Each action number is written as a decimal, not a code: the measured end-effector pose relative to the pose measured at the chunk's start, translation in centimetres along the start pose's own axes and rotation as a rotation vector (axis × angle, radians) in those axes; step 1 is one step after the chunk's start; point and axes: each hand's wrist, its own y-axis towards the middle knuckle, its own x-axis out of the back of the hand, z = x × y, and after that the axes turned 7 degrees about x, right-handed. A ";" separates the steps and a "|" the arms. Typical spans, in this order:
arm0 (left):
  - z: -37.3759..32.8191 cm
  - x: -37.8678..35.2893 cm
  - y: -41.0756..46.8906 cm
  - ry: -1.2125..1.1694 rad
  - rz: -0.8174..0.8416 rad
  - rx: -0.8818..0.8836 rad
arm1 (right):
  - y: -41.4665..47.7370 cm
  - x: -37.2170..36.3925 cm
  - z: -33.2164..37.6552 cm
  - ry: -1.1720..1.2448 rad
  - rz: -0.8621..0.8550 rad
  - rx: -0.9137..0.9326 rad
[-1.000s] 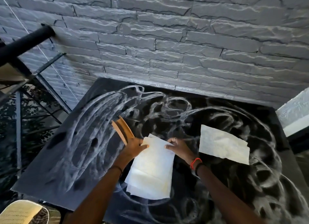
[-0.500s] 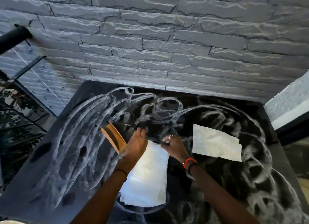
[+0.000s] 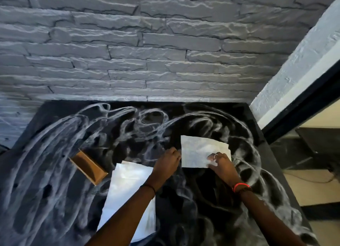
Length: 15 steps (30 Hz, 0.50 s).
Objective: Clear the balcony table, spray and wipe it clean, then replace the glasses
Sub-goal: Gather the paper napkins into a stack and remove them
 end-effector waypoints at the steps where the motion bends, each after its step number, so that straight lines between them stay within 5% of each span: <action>1: -0.8 -0.3 0.3 0.001 0.028 -0.011 | -0.3 0.1 -0.6 -0.041 0.021 0.020; 8: -3.7 -2.5 1.2 0.000 0.028 -0.108 | -0.1 -0.6 -1.7 -0.105 -0.013 0.175; 15: -3.7 -2.6 1.8 -0.007 0.144 -0.025 | 0.6 -0.6 -1.2 -0.042 -0.144 0.176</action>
